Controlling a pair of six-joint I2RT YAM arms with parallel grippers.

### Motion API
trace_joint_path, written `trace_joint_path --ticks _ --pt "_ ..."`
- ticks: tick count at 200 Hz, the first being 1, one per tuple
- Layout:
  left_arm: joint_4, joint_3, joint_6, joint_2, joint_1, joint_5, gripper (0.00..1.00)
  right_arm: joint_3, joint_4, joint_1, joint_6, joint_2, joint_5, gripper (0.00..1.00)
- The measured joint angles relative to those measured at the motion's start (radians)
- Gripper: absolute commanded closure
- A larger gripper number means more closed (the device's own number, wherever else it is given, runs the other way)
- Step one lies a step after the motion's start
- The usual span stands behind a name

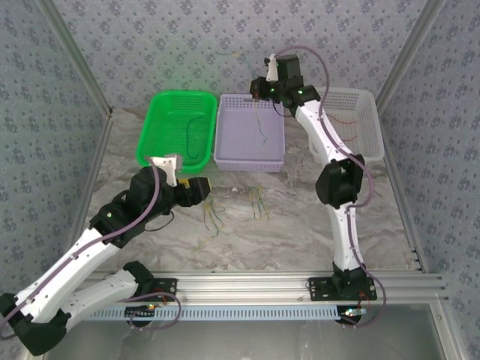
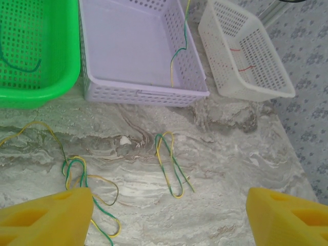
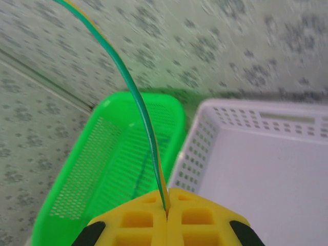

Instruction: Untangle the cables

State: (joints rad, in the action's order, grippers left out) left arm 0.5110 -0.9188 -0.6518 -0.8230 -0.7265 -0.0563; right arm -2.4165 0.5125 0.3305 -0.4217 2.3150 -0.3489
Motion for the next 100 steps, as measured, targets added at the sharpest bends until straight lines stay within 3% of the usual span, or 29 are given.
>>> trace_joint_path --ticks 100 --pt "-0.044 0.033 0.015 -0.049 0.035 0.027 0.23 -0.144 0.158 -0.007 0.098 0.241 0.101 1.0"
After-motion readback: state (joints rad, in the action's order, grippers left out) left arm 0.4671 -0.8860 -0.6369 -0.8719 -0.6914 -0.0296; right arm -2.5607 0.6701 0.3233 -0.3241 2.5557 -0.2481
